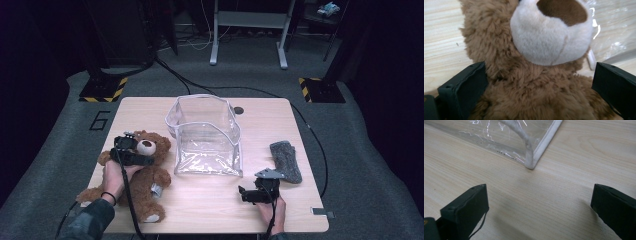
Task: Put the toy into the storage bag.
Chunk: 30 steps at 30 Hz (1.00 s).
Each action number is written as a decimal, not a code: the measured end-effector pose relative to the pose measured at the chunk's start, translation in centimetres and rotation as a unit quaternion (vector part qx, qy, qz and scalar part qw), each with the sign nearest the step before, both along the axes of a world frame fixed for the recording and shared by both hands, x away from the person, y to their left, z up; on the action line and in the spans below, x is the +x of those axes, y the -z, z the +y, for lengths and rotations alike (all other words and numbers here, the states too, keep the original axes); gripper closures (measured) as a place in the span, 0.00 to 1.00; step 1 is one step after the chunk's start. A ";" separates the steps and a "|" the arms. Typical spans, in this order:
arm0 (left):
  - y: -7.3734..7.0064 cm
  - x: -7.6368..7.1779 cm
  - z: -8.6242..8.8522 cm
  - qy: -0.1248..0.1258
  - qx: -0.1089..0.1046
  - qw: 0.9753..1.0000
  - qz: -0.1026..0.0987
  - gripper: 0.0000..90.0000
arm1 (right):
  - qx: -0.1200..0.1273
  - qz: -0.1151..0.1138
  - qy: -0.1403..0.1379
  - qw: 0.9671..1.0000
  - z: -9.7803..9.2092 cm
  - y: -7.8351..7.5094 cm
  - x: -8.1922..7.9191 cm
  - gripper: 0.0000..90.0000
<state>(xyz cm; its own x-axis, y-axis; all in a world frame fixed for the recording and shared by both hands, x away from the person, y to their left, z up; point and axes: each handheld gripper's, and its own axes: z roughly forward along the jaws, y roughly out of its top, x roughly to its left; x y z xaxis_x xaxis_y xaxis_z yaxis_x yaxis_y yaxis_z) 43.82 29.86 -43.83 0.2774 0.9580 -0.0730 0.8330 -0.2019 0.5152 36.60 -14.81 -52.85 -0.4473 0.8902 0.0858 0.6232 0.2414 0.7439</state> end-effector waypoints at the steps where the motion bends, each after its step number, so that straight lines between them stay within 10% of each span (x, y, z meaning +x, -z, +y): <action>1: 0.3 0.0 -0.1 0.001 0.008 1.000 0.004 0.00 | 0.003 0.001 0.000 1.000 0.0 0.0 0.0 0.01; 9: 2.2 0.0 0.2 -0.005 0.044 0.999 0.003 0.03 | 0.004 -0.002 0.001 1.000 0.1 0.0 0.0 0.01; 30: 2.5 -0.3 1.1 0.011 0.022 1.000 -0.005 0.44 | 0.006 0.001 0.000 1.000 0.0 0.0 0.0 0.05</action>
<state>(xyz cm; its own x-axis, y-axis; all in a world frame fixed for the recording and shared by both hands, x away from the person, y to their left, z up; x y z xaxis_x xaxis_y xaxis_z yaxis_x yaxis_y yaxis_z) 43.52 30.95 -46.36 0.2986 0.9539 -0.0291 0.8233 -0.2420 0.5133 36.65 -14.81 -52.90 -0.4479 0.8888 0.0969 0.6249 0.2337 0.7449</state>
